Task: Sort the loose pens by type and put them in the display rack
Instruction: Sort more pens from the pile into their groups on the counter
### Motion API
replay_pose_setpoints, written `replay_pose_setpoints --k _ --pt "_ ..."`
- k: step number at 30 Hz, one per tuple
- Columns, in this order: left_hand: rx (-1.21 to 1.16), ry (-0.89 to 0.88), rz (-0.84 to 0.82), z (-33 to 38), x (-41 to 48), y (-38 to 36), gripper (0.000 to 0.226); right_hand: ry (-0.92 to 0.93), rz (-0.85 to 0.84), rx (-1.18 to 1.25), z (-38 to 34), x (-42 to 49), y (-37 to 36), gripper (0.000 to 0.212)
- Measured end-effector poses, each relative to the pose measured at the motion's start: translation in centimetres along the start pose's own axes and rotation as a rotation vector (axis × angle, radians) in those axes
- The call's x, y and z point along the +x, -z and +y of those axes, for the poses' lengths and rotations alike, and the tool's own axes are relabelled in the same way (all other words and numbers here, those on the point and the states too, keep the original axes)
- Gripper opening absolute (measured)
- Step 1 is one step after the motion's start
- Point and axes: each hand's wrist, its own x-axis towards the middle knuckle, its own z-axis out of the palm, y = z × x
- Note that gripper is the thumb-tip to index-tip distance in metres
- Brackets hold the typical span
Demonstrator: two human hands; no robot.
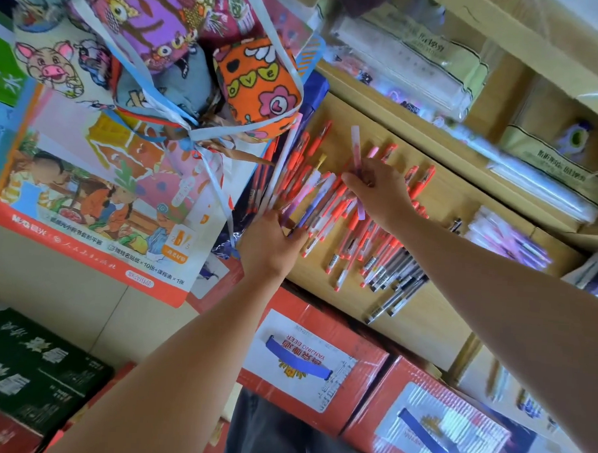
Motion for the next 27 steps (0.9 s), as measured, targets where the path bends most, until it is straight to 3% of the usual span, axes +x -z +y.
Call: replay_pose_setpoints --k 3,8,11,15,22,25,27 --pt "-0.12 -0.052 -0.054 0.6 -0.9 0.9 0.017 -0.074 -0.044 0.157 -0.4 -1.3 0.2 0.016" --pt "-0.341 -0.016 -0.161 2.9 -1.4 0.9 0.022 -0.25 -0.177 0.672 -1.6 -3.7 0.9 0.028" --pt "-0.416 -0.021 -0.188 4.7 -1.8 0.0 0.025 -0.305 -0.179 0.77 -0.7 -4.9 1.7 0.021" --pt "-0.521 -0.022 -0.331 7.5 -3.5 -1.5 0.026 -0.323 -0.126 0.752 2.1 -7.2 3.9 0.019" --pt "-0.502 0.09 -0.529 11.8 -8.0 -6.2 0.013 -0.4 -0.035 0.795 8.4 -13.5 7.2 0.015" --pt "-0.462 0.113 -0.559 12.3 -9.5 -8.3 0.006 -0.402 0.054 0.602 11.9 -16.0 9.5 0.02" --pt "-0.438 0.145 -0.512 12.1 -9.8 -9.7 0.013 -0.368 0.079 0.362 14.2 -17.3 11.2 0.022"
